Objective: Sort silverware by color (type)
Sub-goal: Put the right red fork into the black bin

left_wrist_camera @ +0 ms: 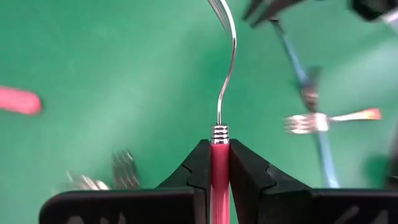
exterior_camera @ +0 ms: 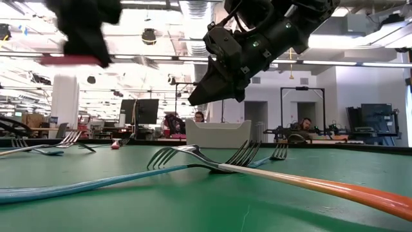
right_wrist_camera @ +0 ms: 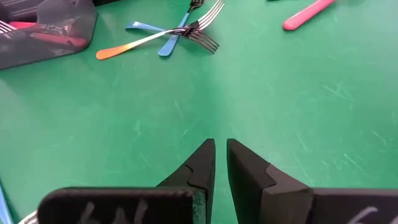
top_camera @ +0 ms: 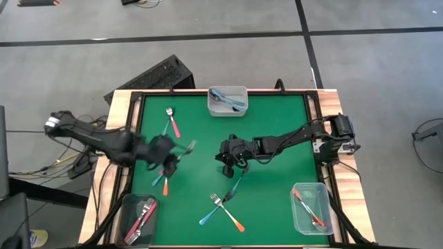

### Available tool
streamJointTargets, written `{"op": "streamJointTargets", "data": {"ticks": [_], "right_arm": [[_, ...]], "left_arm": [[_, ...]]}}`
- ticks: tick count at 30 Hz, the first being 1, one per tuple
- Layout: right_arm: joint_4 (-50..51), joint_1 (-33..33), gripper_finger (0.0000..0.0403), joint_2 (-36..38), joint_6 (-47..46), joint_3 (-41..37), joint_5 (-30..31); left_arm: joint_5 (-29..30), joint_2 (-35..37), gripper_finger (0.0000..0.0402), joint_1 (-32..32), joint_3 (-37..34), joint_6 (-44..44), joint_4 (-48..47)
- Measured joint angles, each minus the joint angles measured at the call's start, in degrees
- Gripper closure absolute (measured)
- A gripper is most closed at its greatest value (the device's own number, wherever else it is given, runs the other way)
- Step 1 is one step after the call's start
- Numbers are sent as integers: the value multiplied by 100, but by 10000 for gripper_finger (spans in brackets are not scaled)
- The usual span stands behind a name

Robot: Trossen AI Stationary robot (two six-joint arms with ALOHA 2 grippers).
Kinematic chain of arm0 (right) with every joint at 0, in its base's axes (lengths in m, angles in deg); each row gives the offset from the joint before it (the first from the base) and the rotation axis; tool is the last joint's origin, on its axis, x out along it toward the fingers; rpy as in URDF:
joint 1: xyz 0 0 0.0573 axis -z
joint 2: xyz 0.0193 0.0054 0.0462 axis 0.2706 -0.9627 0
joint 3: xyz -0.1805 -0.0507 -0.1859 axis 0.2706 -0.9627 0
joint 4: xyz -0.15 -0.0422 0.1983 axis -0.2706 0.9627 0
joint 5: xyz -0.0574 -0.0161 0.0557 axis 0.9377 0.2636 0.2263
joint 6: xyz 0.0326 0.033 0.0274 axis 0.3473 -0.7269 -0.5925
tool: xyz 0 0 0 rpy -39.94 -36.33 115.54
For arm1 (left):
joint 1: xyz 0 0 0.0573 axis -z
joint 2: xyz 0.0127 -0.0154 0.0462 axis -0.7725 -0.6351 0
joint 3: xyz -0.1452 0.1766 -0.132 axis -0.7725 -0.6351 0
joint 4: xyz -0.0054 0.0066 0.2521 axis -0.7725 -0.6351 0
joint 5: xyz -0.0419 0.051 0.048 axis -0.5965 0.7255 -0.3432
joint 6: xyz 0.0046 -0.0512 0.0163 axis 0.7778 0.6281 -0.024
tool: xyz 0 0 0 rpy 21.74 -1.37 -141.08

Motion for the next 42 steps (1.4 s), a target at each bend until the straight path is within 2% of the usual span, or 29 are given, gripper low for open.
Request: {"op": "streamJointTargets", "data": {"ticks": [5, 10, 16, 21, 25, 29, 33, 37, 42], "right_arm": [[-12, 62, 335, 0, 53, 0, 4], [-14, 84, 335, 0, 97, 0, 15], [1, 116, 335, 0, 106, 0, 15], [1, 177, 335, 0, 136, 0, 13], [-1, 236, 335, 0, 144, 0, 9], [-1, 265, 335, 0, 127, 0, -4], [1, 263, 335, 0, 103, 0, -11], [1, 263, 335, 0, 34, 0, -15], [-1, 263, 335, 0, -46, 0, -15]], "left_arm": [[716, 393, 381, 1616, 0, 2045, -658], [1079, 244, 381, 3030, -2, 3752, -842], [1102, -358, 380, 4411, -2, 5443, -795], [960, -929, 380, 5302, -4, 6710, -732], [964, -1271, 380, 5712, -4, 6997, -480], [1182, -1516, 380, 5854, -2, 6788, -267], [1056, -1729, 377, 5978, -2, 6673, -276], [772, -1969, 358, 6024, -2, 6891, -317], [661, -2139, 314, 6022, -2, 6981, -304]]}}
